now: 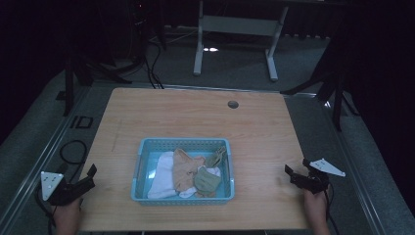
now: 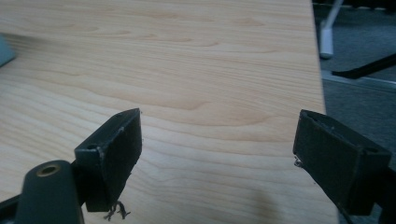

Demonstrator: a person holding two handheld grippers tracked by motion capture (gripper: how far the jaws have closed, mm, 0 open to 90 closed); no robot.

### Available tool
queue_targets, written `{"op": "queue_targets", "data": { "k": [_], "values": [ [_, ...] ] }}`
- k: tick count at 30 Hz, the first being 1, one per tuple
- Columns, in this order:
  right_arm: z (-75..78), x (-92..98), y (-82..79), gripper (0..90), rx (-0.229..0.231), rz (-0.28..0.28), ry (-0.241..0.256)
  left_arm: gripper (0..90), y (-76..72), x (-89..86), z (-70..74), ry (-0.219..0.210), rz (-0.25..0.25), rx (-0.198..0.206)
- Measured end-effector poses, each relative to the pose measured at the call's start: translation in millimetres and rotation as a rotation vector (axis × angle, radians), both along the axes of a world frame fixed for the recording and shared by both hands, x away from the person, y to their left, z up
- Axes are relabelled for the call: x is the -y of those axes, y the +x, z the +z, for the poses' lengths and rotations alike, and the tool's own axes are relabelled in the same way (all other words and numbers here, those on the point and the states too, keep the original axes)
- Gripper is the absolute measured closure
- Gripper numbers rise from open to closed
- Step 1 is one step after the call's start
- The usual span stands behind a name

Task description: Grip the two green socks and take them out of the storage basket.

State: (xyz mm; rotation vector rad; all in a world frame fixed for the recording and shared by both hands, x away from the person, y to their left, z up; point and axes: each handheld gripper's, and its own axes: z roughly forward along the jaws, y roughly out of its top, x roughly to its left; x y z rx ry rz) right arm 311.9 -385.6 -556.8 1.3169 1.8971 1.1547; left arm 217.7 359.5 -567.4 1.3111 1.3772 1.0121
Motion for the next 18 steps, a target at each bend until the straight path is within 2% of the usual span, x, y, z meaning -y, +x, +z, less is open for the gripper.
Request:
{"op": "queue_targets", "data": {
  "k": [2, 3, 4, 8, 12, 13, 18],
  "values": [
    [-0.1, 0.3, 0.9, 15.4, -0.009, 0.013, 0.008, 2.3, 0.3, -0.3, 0.1, -0.006, 0.0, -0.003],
    [-0.4, 1.0, 2.8, 15.4, -0.042, 0.032, 0.014, 2.3, 0.6, -0.4, 0.1, -0.006, -0.001, -0.004],
    [-0.4, 1.0, 2.8, 15.4, -0.042, 0.032, 0.014, 2.3, 0.6, -0.4, 0.1, -0.006, -0.001, -0.004],
    [-1.3, 0.6, 6.9, 15.3, -0.11, 0.114, 0.003, 2.3, 0.7, -1.1, 0.0, -0.008, -0.001, -0.003],
    [-0.6, 1.1, 10.4, 15.3, -0.148, 0.191, 0.018, 2.3, 0.4, -1.5, -0.1, -0.017, 0.0, 0.0],
    [-0.5, 1.0, 11.0, 15.3, -0.152, 0.211, 0.014, 2.3, 0.4, -1.6, -0.1, -0.018, -0.001, -0.001],
    [1.4, -7.2, 16.1, 15.3, -0.241, 0.35, -0.049, 2.3, 0.5, -1.6, -0.1, -0.018, -0.001, -0.001]
  ]
}}
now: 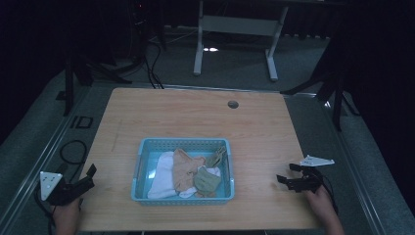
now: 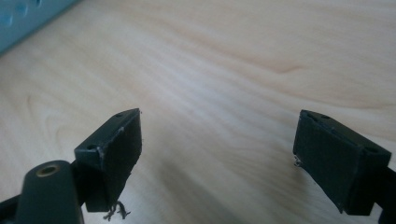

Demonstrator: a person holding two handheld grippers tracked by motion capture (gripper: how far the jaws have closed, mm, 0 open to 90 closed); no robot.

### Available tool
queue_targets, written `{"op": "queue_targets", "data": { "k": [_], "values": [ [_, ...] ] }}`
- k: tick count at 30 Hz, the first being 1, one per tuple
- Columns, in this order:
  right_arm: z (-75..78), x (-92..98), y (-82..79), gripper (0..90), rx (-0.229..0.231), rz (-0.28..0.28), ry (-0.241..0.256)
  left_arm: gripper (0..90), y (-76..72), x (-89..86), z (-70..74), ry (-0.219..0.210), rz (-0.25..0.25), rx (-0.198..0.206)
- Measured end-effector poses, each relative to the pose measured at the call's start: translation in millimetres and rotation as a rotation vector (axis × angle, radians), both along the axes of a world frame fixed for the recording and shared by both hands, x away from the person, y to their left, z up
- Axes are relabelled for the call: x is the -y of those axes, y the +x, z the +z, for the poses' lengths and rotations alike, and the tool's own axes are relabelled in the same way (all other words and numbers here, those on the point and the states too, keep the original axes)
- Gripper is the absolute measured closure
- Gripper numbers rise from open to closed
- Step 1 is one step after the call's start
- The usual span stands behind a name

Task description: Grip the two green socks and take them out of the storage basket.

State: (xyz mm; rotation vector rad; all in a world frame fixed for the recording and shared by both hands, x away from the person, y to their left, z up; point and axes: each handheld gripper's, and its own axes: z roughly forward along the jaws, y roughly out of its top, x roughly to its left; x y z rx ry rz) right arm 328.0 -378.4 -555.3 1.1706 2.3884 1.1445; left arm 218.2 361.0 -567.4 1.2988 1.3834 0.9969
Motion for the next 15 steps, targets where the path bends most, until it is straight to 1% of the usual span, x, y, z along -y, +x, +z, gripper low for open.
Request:
{"op": "queue_targets", "data": {
  "k": [4, 6, 7, 8, 9, 10, 12, 13, 14, 15],
  "values": [
    [0.5, -9.0, 2.7, 15.3, -0.03, 0.083, -0.076, 2.3, -0.3, -0.5, -0.1, -0.004, -0.002, 0.002],
    [2.1, -13.1, 3.0, 15.3, -0.038, 0.111, -0.119, 2.3, -0.4, -0.6, -0.1, -0.004, -0.003, 0.003],
    [5.2, -15.8, 4.0, 15.3, -0.071, 0.145, -0.138, 2.3, -0.3, -0.6, -0.1, -0.004, -0.004, 0.003],
    [5.2, -15.8, 4.0, 15.3, -0.071, 0.145, -0.138, 2.3, -0.3, -0.6, -0.1, -0.004, -0.004, 0.003],
    [6.4, -16.9, 4.2, 15.4, -0.082, 0.154, -0.147, 2.3, -0.3, -0.5, -0.1, -0.003, -0.005, 0.002],
    [8.6, -19.1, 4.3, 15.6, -0.099, 0.172, -0.174, 2.3, -0.3, -0.5, -0.1, -0.003, -0.005, 0.003],
    [12.2, -21.5, 5.0, 15.6, -0.125, 0.199, -0.193, 2.3, -0.4, -0.6, -0.1, -0.004, -0.007, 0.004],
    [14.0, -22.6, 4.9, 15.6, -0.132, 0.206, -0.205, 2.3, -0.5, -0.8, -0.1, -0.006, -0.007, 0.004],
    [17.0, -24.2, 4.6, 15.6, -0.131, 0.216, -0.231, 2.3, -0.5, -0.9, -0.2, -0.007, -0.007, 0.005],
    [18.9, -24.8, 4.7, 15.6, -0.133, 0.223, -0.241, 2.3, -0.5, -1.0, -0.1, -0.009, -0.008, 0.004]
  ]
}}
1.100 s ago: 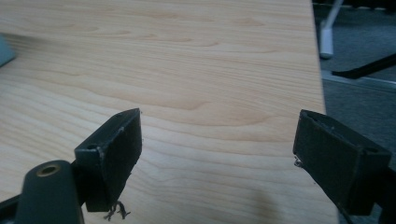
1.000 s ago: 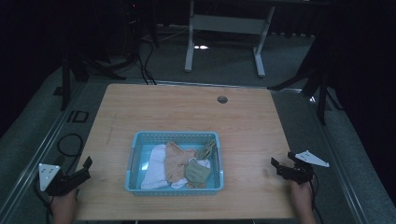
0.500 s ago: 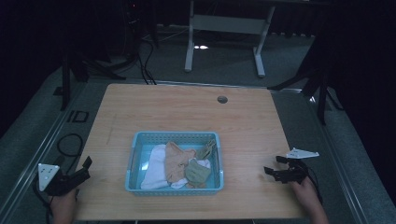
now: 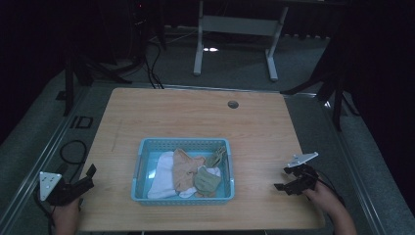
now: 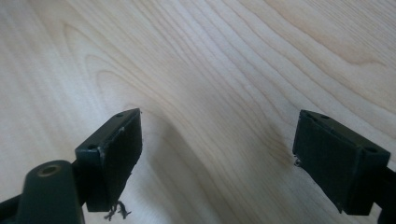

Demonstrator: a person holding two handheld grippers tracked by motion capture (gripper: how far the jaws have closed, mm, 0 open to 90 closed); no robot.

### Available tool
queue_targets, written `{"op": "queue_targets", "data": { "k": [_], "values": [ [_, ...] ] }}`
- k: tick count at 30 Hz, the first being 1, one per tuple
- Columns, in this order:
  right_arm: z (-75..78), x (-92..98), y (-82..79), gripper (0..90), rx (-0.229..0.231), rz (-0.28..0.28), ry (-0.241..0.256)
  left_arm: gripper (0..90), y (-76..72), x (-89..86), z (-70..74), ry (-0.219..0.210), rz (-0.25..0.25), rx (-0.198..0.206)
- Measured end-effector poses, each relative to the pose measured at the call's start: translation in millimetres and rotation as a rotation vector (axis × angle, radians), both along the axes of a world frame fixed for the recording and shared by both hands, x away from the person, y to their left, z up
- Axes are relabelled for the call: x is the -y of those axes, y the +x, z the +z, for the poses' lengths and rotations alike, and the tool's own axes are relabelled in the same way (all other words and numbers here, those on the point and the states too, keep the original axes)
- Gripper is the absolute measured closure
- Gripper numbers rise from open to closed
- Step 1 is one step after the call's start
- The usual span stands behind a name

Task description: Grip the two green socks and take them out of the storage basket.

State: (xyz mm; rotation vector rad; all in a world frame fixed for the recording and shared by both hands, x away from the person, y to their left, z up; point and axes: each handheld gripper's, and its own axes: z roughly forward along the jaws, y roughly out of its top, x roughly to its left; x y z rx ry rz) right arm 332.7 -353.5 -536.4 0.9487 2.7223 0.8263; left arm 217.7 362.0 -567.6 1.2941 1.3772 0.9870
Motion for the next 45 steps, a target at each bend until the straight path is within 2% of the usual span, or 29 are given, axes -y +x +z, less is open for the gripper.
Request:
{"op": "queue_targets", "data": {
  "k": [2, 5, 7, 10, 11, 12, 15, 19, 22, 24, 27, 31, 33, 37, 40, 45],
  "values": [
    [5.4, -1.0, 1.2, 15.6, -0.022, 0.011, -0.003, 2.3, 0.0, 0.0, 0.0, 0.0, 0.0, -0.001],
    [14.2, -6.1, 2.4, 15.9, -0.036, 0.05, -0.054, 2.3, 0.2, 0.0, 0.0, -0.003, -0.001, 0.0],
    [20.5, -10.1, 2.6, 19.1, -0.048, 0.074, -0.053, 2.3, 0.3, 0.0, 0.0, -0.005, -0.001, 0.0],
    [27.6, -16.7, 3.7, 19.2, -0.057, 0.109, -0.068, 2.3, 0.3, -0.1, 0.0, -0.007, -0.001, 0.001],
    [29.6, -19.3, 5.1, 19.2, -0.079, 0.117, -0.073, 2.3, 0.4, -0.1, -0.1, -0.007, -0.001, 0.001],
    [30.3, -21.1, 5.9, 19.2, -0.087, 0.127, -0.08, 2.3, 0.2, -0.1, -0.1, -0.006, -0.001, 0.001],
    [31.9, -29.2, 9.0, 19.2, -0.115, 0.151, -0.146, 2.3, 0.2, -0.3, -0.1, -0.006, -0.002, 0.002],
    [33.2, -34.7, 11.2, 18.3, -0.144, 0.163, -0.168, 2.3, 0.1, -0.6, -0.1, -0.008, -0.004, 0.003],
    [32.0, -39.9, 12.0, 13.7, -0.173, 0.194, -0.199, 2.3, 0.0, -0.9, -0.1, -0.009, -0.005, 0.003],
    [31.2, -43.1, 10.0, 13.0, -0.165, 0.216, -0.22, 2.3, 0.0, -1.0, -0.1, -0.01, -0.005, 0.003],
    [32.7, -46.8, 8.1, 13.2, -0.164, 0.233, -0.224, 2.3, 0.1, -0.9, -0.1, -0.009, -0.005, 0.003],
    [34.3, -51.5, 5.3, 13.5, -0.16, 0.26, -0.263, 2.3, 0.0, -0.9, -0.1, -0.009, -0.005, 0.003],
    [36.4, -53.6, 4.3, 13.4, -0.159, 0.268, -0.262, 2.3, -0.1, -1.0, -0.1, -0.01, -0.004, 0.003],
    [42.7, -58.1, 2.7, 13.0, -0.146, 0.272, -0.224, 2.3, 0.1, -1.1, -0.1, -0.012, -0.005, 0.002],
    [47.7, -64.1, 2.0, 13.1, -0.132, 0.274, -0.224, 2.3, 0.4, -0.9, -0.1, -0.011, -0.006, -0.001],
    [59.7, -75.7, 2.1, 12.9, -0.102, 0.308, -0.184, 2.3, 0.3, -1.5, -0.1, -0.014, -0.008, -0.001]
  ]
}}
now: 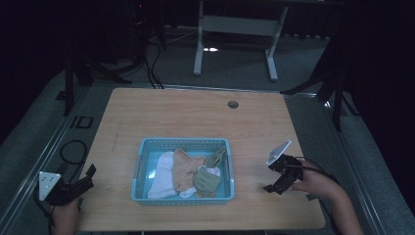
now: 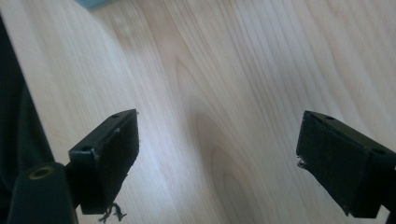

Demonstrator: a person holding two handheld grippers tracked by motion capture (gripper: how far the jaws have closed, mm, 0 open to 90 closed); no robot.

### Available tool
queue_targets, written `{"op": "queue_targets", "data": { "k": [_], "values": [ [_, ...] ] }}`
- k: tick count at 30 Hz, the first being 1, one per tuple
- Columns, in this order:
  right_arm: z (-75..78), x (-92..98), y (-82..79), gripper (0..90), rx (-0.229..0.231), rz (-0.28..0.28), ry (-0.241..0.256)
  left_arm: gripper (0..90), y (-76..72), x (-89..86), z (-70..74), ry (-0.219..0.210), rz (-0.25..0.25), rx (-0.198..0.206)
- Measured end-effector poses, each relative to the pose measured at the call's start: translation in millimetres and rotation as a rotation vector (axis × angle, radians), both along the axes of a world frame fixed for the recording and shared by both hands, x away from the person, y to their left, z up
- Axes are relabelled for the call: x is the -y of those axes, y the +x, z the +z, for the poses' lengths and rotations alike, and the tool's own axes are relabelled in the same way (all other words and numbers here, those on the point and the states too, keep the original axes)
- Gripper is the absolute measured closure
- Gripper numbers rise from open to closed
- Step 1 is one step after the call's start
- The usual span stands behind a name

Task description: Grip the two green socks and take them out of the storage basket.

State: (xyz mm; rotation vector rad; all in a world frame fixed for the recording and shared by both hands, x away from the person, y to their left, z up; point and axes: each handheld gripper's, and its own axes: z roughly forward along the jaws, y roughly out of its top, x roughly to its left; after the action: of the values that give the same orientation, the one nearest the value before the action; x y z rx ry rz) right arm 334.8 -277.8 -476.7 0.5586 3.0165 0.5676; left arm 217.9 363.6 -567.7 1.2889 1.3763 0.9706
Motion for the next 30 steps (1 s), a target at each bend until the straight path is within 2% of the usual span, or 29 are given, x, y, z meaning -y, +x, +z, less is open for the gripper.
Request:
{"op": "queue_targets", "data": {
  "k": [3, 12, 17, 19, 22, 30],
  "values": [
    [7.0, -8.1, 0.8, 13.6, 0.014, 0.031, 0.004, 2.3, 0.1, -0.2, 0.0, -0.001, 0.0, 0.001],
    [22.1, -32.9, 3.6, 14.8, 0.007, 0.111, -0.014, 2.3, 0.0, -0.3, -0.1, -0.003, 0.0, 0.003],
    [29.7, -44.8, 4.3, 14.9, 0.015, 0.134, -0.026, 2.3, -0.1, -0.7, -0.1, -0.007, -0.002, 0.002],
    [33.2, -49.2, 4.6, 14.9, 0.037, 0.134, -0.024, 2.3, -0.1, -1.0, -0.1, -0.009, -0.003, 0.001],
    [38.0, -54.5, 5.2, 15.1, 0.042, 0.146, -0.021, 2.3, 0.0, -1.0, -0.1, -0.009, -0.004, 0.0],
    [49.5, -74.1, 4.6, 16.0, 0.037, 0.185, -0.025, 2.3, 0.0, -0.9, -0.1, -0.009, -0.005, 0.001]
  ]
}}
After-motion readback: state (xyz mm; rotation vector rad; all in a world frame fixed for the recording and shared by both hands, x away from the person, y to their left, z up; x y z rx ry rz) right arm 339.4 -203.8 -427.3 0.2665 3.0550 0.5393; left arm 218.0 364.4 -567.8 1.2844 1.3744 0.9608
